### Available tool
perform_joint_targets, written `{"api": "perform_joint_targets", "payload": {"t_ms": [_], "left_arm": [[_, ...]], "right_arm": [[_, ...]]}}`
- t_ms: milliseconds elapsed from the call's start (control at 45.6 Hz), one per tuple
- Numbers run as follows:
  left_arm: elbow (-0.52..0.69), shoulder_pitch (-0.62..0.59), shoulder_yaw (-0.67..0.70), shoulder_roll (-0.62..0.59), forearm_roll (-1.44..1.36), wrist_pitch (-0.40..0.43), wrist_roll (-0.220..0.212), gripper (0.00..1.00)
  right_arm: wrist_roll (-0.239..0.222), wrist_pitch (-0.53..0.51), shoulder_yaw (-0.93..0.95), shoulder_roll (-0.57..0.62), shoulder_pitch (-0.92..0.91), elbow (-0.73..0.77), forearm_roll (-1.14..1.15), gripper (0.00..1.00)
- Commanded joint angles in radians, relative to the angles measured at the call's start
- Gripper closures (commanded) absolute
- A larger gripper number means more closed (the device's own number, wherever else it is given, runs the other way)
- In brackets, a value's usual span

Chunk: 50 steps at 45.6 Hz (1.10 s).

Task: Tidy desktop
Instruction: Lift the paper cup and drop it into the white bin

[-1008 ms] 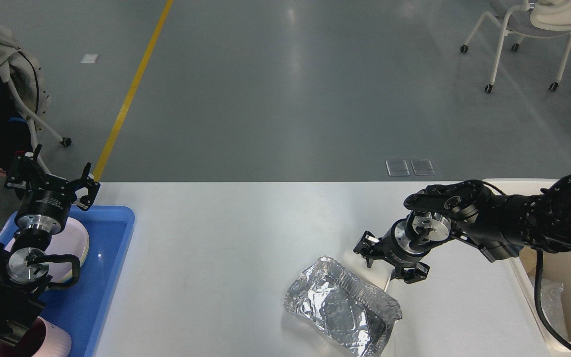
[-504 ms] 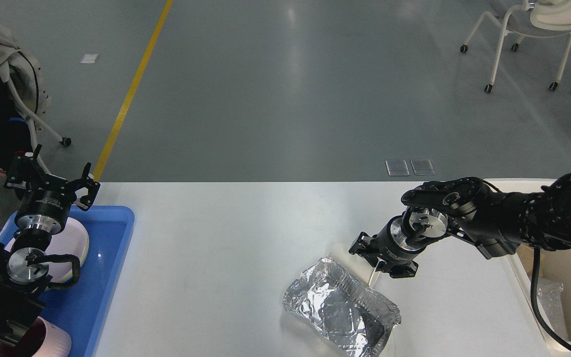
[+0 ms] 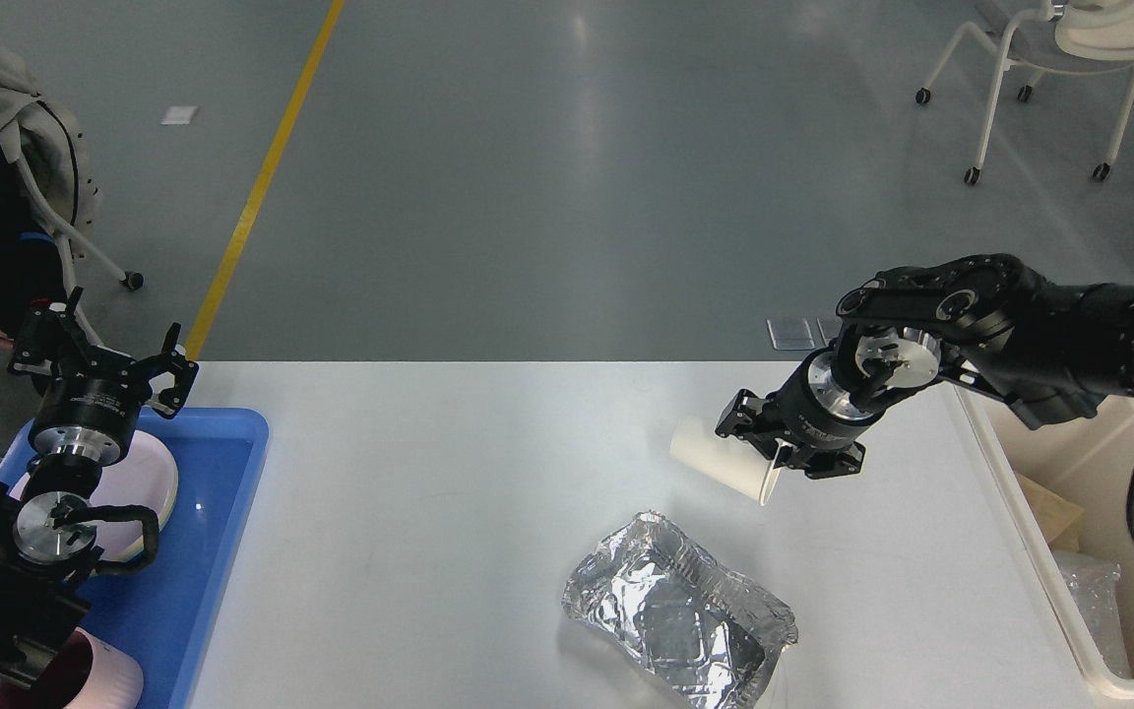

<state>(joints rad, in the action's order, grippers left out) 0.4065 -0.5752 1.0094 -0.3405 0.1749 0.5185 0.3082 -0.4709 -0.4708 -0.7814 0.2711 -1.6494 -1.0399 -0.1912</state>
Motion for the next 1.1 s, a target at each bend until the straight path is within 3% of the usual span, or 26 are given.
{"api": "perform_joint_targets", "payload": {"t_ms": [0, 263, 548, 876, 1073], "left_arm": [[0.000, 0.000, 0.000, 0.000, 0.000, 0.000, -0.001, 0.02], [0.000, 0.000, 0.000, 0.000, 0.000, 0.000, 0.000, 0.02], [0.000, 0.000, 0.000, 0.000, 0.000, 0.000, 0.000, 0.02], [0.000, 0.000, 0.000, 0.000, 0.000, 0.000, 0.000, 0.02], [0.000, 0.000, 0.000, 0.000, 0.000, 0.000, 0.000, 0.02]], "right_arm": [[0.000, -0.061, -0.061, 0.060, -0.203, -0.147, 0.003, 1.00], [0.000, -0.084, -0.153, 0.071, -0.549, -0.406, 0.007, 1.00], [0.003, -0.065, -0.262, 0.094, -0.583, -0.434, 0.036, 1.00], [0.008, 0.029, -0.246, 0.344, -0.169, -0.128, 0.213, 1.00], [0.011, 0.115, -0.064, 0.416, 0.149, 0.119, 0.214, 1.00]]}}
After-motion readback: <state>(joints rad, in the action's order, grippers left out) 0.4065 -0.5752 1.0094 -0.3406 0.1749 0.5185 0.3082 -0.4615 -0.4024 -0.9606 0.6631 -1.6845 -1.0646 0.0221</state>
